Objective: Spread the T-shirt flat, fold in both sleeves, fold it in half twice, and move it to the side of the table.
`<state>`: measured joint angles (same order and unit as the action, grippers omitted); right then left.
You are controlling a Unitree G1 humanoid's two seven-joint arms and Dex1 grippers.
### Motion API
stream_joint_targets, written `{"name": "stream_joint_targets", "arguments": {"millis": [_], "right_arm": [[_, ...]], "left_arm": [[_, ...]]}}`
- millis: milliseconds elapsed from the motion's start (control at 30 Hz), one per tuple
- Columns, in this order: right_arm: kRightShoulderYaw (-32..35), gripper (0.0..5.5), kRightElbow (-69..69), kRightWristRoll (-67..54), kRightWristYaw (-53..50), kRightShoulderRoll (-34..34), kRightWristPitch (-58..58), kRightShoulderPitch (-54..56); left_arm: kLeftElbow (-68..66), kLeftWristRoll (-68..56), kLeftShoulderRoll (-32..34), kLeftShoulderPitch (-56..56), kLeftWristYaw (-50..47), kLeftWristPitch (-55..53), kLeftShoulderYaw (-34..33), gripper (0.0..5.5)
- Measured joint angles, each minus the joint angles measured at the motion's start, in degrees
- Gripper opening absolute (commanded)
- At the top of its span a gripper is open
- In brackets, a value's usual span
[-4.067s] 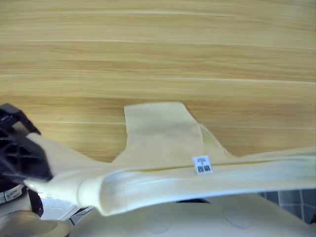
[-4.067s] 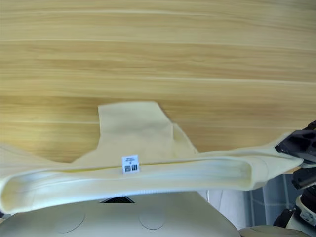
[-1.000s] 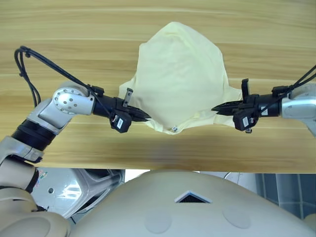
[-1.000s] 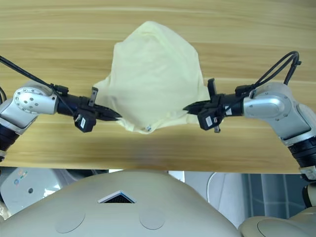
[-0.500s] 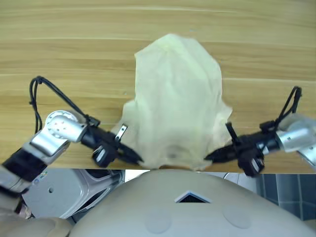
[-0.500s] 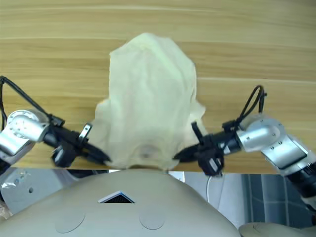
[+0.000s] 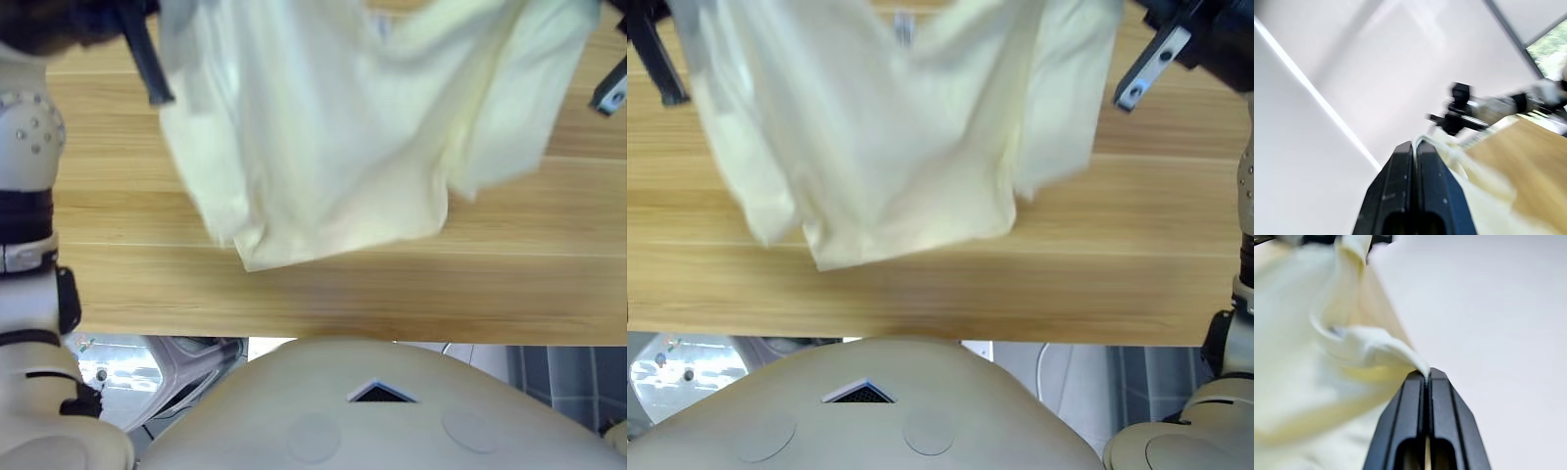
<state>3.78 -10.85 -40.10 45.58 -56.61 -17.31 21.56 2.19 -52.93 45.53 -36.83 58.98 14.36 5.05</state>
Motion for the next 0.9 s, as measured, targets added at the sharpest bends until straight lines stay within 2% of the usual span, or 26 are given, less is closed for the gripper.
{"name": "stream_joint_targets", "arguments": {"millis": [33,100,233,267,400,500,567,700,833,900], "right_arm": [[2.78,0.02,-2.22,-3.23,1.26,-0.03,0.69,-0.28],[7.32,0.02,-7.78,-8.25,9.74,-0.6,0.71,-5.39],[10.7,0.02,-16.42,-12.56,33.62,-0.39,-1.03,-24.47],[11.95,0.02,-18.48,-13.7,36.96,0.13,-1.42,-27.4],[14.84,0.02,-23.87,-14.77,42.74,2.37,-2.01,-33.42],[14.95,0.02,-27.25,-14.01,45.34,4.35,-2.43,-37.42],[14.89,0.02,-27.47,-13.68,45.64,4.49,-2.25,-37.88],[9.76,0.02,-20.08,-2.37,42.28,5.51,-0.4,-30.98],[-0.61,0.02,-0.13,16.6,37.93,7.67,1.0,-10.39],[-4.57,0.02,12.09,25.47,28.99,10.97,1.85,4.55]], "left_arm": [[0.0,-0.6,-0.35,-1.3,-0.5,-1.12,-2.29,0.0],[4.09,-1.2,0.32,1.44,6.18,-0.86,-5.06,0.0],[17.07,-1.36,3.55,21.01,26.05,-0.8,-5.71,0.0],[20.29,-2.1,4.11,25.11,29.62,-0.85,-6.27,0.0],[25.4,-2.43,7.53,34.12,32.93,2.59,-6.45,0.0],[27.67,-1.43,11.75,41.01,32.99,6.48,-4.7,0.0],[28.54,-2.55,12.25,42.5,32.99,6.91,-4.57,0.0],[21.61,1.05,9.26,33.96,32.9,3.38,-2.92,0.0],[-2.21,19.85,2.74,11.94,32.38,2.98,5.99,0.0],[-15.58,27.43,-1.55,-1.62,26.22,2.62,9.13,0.0]]}}
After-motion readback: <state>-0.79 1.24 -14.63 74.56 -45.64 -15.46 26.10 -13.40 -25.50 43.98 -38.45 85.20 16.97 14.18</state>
